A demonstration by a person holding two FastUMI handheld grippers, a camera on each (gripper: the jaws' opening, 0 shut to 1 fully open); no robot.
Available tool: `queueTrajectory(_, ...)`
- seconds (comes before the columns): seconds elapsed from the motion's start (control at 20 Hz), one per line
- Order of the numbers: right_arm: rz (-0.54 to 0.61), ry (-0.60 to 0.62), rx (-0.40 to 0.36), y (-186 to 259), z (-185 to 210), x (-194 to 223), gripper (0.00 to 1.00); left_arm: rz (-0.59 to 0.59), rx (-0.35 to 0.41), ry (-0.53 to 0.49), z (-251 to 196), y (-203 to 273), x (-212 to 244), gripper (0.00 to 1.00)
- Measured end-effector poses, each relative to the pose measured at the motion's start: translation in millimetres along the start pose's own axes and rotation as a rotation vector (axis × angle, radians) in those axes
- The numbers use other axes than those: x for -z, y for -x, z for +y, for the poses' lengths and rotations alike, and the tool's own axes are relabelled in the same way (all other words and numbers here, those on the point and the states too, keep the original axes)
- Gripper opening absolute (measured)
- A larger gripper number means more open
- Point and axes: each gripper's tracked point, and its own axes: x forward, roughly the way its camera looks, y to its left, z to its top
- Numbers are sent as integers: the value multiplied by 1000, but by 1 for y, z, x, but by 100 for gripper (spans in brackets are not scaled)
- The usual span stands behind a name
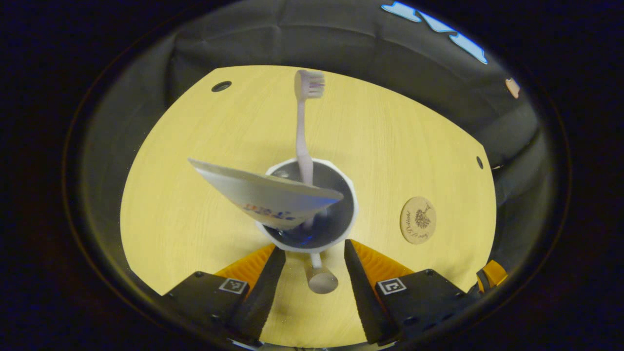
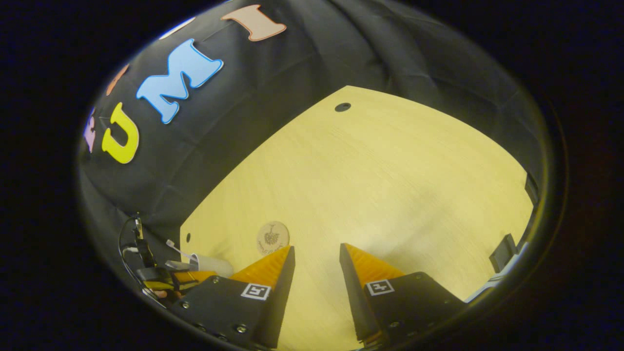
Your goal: Put the toothbrush and toothpaste on the desktop into the cup, then pick up the cup and place it on the coaster on the desktop.
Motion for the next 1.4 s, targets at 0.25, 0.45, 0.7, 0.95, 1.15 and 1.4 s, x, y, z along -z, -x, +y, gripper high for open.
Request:
queueTrajectory(0.25, 25, -24, 5, -2, -9, 3, 57, 22, -30, 8, 6, -9, 2, 42)
queueTrajectory(0.45, 36, -45, 9, -3, -14, 4, 57, 11, -56, 13, 3, -13, 4, 30)
queueTrajectory(0.7, 34, -46, 10, -3, -16, 2, 57, 10, -14, 15, -7, -8, 0, 35)
queueTrajectory(0.95, 43, -45, 6, -2, -17, 6, 57, 11, 8, -9, -33, 5, -12, 30)
queueTrajectory(1.15, 46, -54, 6, 3, -21, 9, 57, 2, 42, -75, -60, 11, -7, 30)
queueTrajectory(1.4, 43, -86, 10, 11, -34, 12, 56, 10, 99, -146, -118, 13, -3, 30)
